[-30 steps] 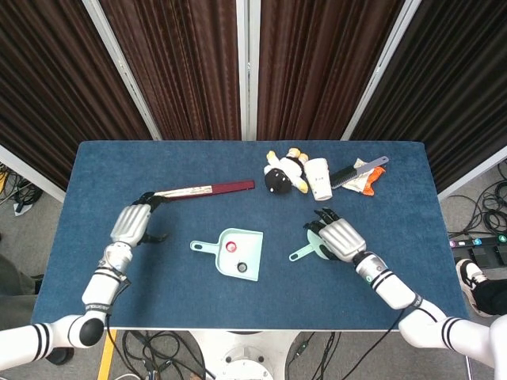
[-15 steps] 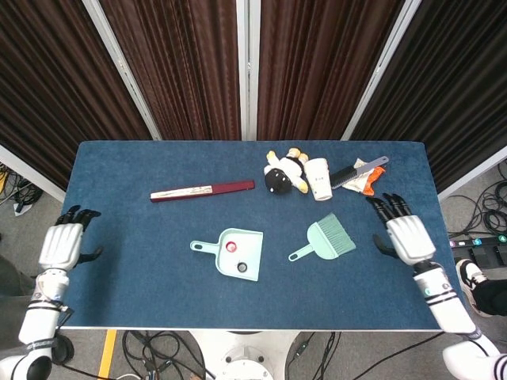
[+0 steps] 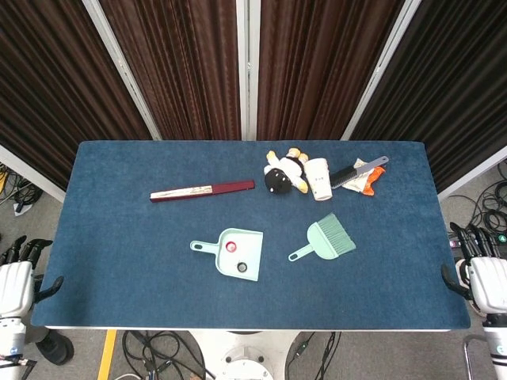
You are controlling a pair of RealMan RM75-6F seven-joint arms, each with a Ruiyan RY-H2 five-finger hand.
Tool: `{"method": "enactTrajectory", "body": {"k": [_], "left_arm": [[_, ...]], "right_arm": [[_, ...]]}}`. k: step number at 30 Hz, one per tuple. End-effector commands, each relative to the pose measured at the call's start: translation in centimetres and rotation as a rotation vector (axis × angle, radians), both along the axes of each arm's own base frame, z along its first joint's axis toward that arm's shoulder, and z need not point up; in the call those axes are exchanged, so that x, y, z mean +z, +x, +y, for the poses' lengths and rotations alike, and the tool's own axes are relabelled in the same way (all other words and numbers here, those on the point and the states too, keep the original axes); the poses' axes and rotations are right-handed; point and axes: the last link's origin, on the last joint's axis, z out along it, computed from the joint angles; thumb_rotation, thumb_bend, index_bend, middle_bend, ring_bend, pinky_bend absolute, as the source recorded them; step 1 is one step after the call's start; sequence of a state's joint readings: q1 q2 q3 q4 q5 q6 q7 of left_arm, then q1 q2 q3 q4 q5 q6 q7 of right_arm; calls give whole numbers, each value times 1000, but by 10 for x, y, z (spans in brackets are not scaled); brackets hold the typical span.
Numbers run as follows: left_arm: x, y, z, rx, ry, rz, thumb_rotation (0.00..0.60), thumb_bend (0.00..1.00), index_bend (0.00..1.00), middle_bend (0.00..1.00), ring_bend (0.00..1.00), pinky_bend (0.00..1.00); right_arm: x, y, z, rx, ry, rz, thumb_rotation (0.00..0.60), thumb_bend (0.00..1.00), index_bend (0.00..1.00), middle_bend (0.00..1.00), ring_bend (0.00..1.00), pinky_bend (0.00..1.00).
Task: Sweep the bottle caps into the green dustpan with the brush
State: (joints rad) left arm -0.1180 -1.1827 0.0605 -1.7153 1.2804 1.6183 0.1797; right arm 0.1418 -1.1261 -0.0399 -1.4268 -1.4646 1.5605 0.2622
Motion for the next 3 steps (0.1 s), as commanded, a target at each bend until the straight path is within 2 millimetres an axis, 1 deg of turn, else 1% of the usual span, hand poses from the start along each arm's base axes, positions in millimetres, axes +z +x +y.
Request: {"method": "enactTrajectory", "body": {"k": [1,3], "left_arm": [[0,1,-6,-3,-2,9,600,206,239,199,79,168],[-2,1,-9,3,-8,-1,600,206,239,198,79,163]], "right_arm": [[2,-2,9,6,-8,-14,600,342,17,155,0,0],[4,-2,11,12,-20,-22,600,348,26,162,0,0]]}}
